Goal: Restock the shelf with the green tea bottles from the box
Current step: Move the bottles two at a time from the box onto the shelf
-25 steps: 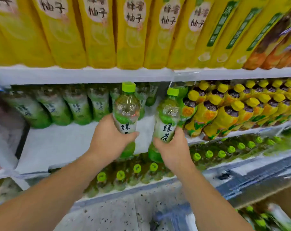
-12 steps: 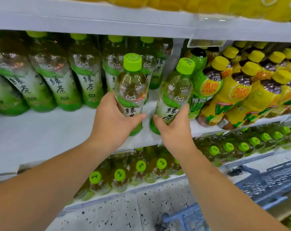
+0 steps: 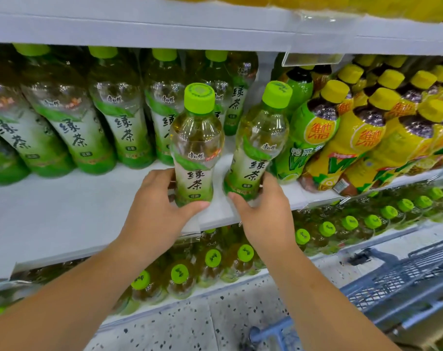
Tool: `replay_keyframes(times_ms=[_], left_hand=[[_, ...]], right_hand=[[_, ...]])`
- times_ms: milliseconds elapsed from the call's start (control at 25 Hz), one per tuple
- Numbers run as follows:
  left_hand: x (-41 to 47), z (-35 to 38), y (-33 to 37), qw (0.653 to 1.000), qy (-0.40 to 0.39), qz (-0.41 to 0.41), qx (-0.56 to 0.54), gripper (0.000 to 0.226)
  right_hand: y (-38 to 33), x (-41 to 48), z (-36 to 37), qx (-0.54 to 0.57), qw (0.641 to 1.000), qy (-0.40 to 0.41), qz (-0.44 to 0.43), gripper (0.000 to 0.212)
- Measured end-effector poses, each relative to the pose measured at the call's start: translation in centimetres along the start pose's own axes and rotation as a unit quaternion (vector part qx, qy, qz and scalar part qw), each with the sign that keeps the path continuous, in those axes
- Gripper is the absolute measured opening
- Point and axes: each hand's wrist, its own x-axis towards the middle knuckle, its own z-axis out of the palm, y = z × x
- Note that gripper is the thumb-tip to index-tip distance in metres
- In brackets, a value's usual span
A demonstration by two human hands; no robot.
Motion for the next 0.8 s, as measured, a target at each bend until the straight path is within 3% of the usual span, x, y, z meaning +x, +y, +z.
replay_keyframes(times_ms=[800], left_hand=[[0.3, 0.8, -1.7, 0.993, 0.096, -0.033, -0.053, 0.071]], right_hand=[[-2.0, 7.5, 4.0, 0.055, 0.994, 0.075, 0.061, 0.043]])
